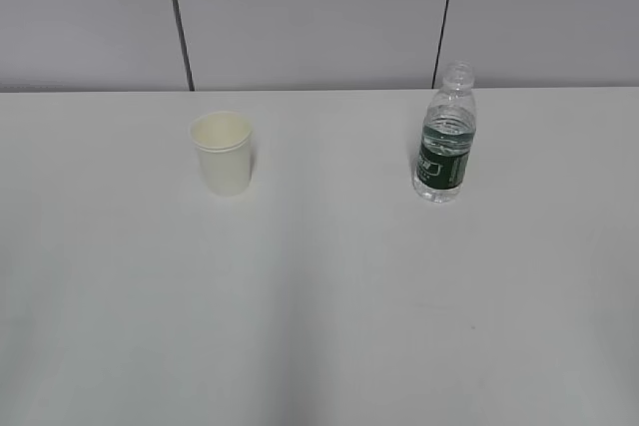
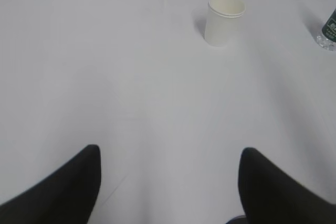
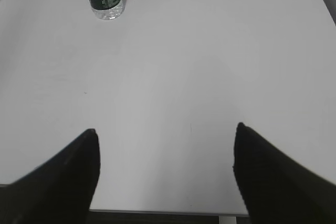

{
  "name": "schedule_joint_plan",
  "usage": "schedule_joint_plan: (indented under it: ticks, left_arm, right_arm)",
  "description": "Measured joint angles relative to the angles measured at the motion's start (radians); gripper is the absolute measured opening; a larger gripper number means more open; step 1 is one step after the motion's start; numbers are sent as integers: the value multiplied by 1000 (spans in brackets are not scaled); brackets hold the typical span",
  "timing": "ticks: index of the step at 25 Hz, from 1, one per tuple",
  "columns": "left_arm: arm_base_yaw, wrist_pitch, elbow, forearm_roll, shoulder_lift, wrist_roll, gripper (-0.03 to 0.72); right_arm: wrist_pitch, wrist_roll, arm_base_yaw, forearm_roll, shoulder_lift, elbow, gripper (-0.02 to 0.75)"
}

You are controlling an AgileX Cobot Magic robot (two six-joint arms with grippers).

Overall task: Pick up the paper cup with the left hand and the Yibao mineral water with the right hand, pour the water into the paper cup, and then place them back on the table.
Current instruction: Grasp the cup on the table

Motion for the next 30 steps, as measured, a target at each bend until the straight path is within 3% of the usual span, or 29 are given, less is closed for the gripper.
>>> schedule_joint_plan:
  ticks: [30]
  left_arm:
    - [0,-2,0,-22,0,0,496]
  right_arm:
    - [0,2,0,0,0,0,585]
